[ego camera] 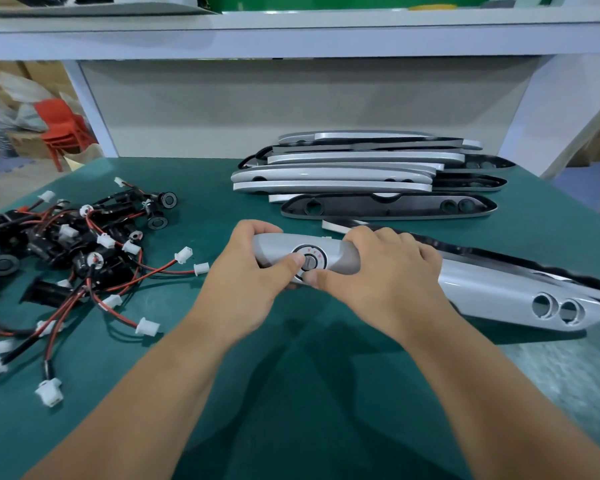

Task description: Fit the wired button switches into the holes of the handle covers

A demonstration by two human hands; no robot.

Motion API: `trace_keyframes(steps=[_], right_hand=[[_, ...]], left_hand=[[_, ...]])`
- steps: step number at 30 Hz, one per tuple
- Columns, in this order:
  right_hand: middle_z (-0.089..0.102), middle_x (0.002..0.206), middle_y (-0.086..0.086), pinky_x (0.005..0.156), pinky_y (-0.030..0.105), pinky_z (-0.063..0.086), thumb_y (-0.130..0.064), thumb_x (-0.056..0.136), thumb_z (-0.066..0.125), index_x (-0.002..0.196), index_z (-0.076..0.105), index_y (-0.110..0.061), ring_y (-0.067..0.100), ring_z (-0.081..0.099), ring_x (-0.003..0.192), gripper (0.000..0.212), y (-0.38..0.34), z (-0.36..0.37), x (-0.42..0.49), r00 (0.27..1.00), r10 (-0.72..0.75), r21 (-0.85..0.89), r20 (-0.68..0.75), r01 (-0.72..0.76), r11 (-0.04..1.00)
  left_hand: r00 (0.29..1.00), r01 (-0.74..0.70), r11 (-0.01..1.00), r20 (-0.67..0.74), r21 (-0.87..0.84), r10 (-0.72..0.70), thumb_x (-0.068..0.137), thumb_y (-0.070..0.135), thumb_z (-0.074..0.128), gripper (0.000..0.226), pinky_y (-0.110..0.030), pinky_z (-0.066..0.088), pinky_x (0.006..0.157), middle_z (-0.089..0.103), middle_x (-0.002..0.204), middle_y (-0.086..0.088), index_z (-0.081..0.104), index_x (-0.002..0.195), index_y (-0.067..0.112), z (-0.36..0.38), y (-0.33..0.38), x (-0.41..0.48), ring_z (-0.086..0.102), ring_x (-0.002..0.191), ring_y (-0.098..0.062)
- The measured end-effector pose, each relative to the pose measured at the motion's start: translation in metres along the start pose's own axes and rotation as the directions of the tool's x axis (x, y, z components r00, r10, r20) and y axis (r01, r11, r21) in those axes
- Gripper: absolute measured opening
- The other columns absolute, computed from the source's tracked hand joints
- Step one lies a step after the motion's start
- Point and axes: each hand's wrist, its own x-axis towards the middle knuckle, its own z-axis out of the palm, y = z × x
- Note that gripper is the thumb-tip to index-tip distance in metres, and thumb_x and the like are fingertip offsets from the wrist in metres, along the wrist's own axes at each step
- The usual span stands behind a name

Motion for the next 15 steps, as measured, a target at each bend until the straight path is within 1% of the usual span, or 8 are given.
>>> trace_keyframes(steps=[3,5,7,8,9,11,13,15], right_hand=[[0.043,0.098,-0.014,0.093,0.031,0.018,-0.083,0.060,0.030,0.110,0.048,-0.035,0.012,0.033,0.098,0.072,0.003,0.002,-0.003,0.998,-0.047,-0.009,-0.029,0.047,0.999],[0.044,0.107,-0.015,0.099,0.031,0.016,-0.084,0.061,0.031,0.120,0.044,-0.038,0.012,0.036,0.107,0.077,0.009,0.003,-0.006,0.995,-0.104,-0.013,-0.003,0.103,0.995],[0.042,0.123,-0.019,0.107,0.033,0.013,-0.086,0.059,0.035,0.133,0.032,-0.043,0.009,0.032,0.120,0.086,0.020,0.003,-0.008,0.985,-0.161,-0.044,0.060,0.164,0.986],[0.040,0.129,-0.020,0.110,0.037,0.012,-0.087,0.059,0.037,0.137,0.026,-0.046,0.008,0.030,0.125,0.090,0.028,0.003,-0.009,0.981,-0.172,-0.067,0.091,0.178,0.982],[0.038,0.134,-0.019,0.112,0.042,0.011,-0.087,0.059,0.040,0.139,0.021,-0.048,0.008,0.028,0.128,0.091,0.036,0.002,-0.009,0.980,-0.154,-0.090,0.123,0.166,0.982],[0.035,0.141,-0.017,0.113,0.050,0.011,-0.086,0.059,0.046,0.140,0.016,-0.051,0.012,0.025,0.134,0.093,0.056,-0.003,-0.006,0.979,-0.038,-0.127,0.199,0.065,0.990],[0.031,0.147,-0.015,0.112,0.053,0.012,-0.086,0.056,0.050,0.140,0.015,-0.053,0.014,0.023,0.138,0.097,0.079,-0.012,-0.002,0.960,0.092,-0.154,0.264,-0.052,0.987],[0.029,0.149,-0.014,0.111,0.055,0.016,-0.092,0.046,0.046,0.139,0.016,-0.053,0.018,0.024,0.139,0.105,0.099,-0.021,-0.001,0.936,0.179,-0.170,0.304,-0.131,0.977]], left_hand=[[1.000,0.007,1.000,0.002,-0.013,-0.007,0.080,0.028,0.073,0.027,-0.047,0.057,0.081,0.069,0.094,-0.003,0.051,0.094,0.030,0.000,-0.002,0.000,0.072,0.074,-0.019],[1.000,0.029,0.999,0.006,-0.018,-0.029,0.071,0.038,0.071,0.029,-0.048,0.056,0.082,0.070,0.095,-0.001,0.053,0.094,0.033,-0.001,-0.004,0.000,0.071,0.079,-0.020],[0.998,0.055,0.998,0.033,-0.034,-0.054,0.068,0.042,0.069,0.032,-0.049,0.055,0.086,0.069,0.098,-0.003,0.055,0.096,0.035,-0.003,-0.008,0.001,0.070,0.084,-0.022],[0.996,0.069,0.997,0.050,-0.041,-0.067,0.067,0.043,0.069,0.034,-0.049,0.054,0.088,0.068,0.101,-0.004,0.056,0.098,0.037,-0.005,-0.010,0.002,0.070,0.086,-0.022],[0.995,0.085,0.995,0.063,-0.052,-0.081,0.067,0.043,0.069,0.035,-0.048,0.053,0.089,0.067,0.102,-0.004,0.056,0.099,0.038,-0.007,-0.013,0.003,0.069,0.087,-0.023],[0.993,0.111,0.989,0.059,-0.096,-0.106,0.070,0.038,0.072,0.034,-0.046,0.054,0.089,0.065,0.102,-0.005,0.056,0.100,0.036,-0.012,-0.018,0.006,0.069,0.087,-0.020],[0.992,0.125,0.982,0.034,-0.141,-0.121,0.080,0.025,0.073,0.029,-0.045,0.054,0.090,0.063,0.101,-0.005,0.056,0.101,0.034,-0.017,-0.023,0.011,0.066,0.086,-0.019],[0.991,0.135,0.979,0.034,-0.150,-0.131,0.086,0.018,0.067,0.026,-0.044,0.054,0.090,0.062,0.100,-0.004,0.054,0.103,0.033,-0.023,-0.027,0.015,0.065,0.086,-0.018]])
